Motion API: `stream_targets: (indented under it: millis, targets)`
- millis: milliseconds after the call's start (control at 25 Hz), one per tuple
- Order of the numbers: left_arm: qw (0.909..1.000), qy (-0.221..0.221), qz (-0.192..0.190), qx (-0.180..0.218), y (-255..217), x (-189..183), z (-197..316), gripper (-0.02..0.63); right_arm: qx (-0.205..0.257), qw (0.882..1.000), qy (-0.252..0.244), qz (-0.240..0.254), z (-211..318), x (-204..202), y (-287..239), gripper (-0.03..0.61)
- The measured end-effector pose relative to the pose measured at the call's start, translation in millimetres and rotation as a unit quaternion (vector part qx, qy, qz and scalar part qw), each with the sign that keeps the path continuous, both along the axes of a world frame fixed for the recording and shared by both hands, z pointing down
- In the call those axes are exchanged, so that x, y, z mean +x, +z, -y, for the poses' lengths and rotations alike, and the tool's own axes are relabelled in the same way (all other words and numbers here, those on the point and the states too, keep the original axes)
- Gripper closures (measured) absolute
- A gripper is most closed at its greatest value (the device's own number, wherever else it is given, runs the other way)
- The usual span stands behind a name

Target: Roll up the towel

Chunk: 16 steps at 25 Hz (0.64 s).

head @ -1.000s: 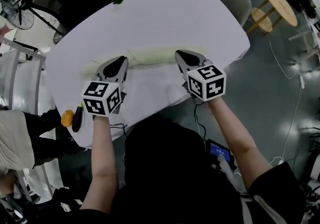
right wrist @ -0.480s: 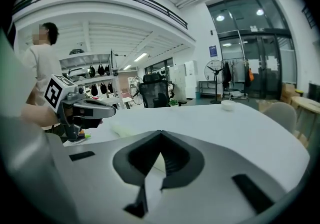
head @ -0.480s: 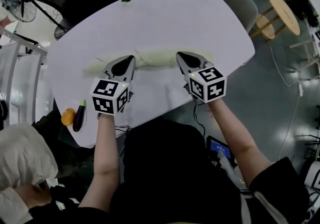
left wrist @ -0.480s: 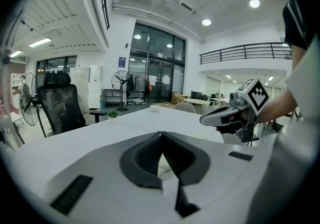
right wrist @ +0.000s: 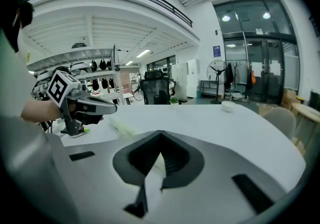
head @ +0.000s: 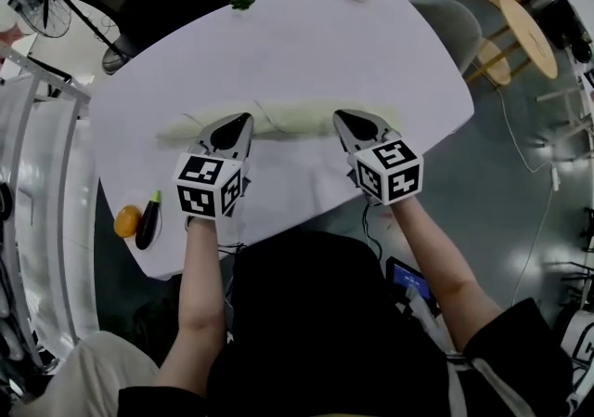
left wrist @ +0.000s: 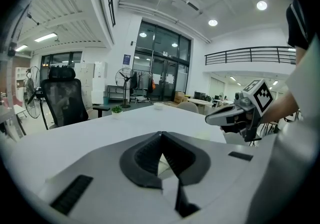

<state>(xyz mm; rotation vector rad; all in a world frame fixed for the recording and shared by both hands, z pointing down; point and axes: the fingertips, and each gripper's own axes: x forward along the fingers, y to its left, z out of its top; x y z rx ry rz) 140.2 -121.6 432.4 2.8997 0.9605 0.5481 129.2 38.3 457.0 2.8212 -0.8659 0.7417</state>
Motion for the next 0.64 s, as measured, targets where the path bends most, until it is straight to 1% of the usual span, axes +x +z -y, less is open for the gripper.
stream_targets:
  millis: [360,640]
  targets:
    - [0.9995,-0.025,0.02,-0.005,12.2,0.2,16.1,0.601,-0.005,1.0,0.01,0.009,1.7,-4.9,8.2,0.571]
    - [0.9985,-0.032,0.045,-0.007,36.6,-10.0,36.3,0.601,-0.01,1.0,0.011,0.019,20.7,-9.2,25.6,0.571]
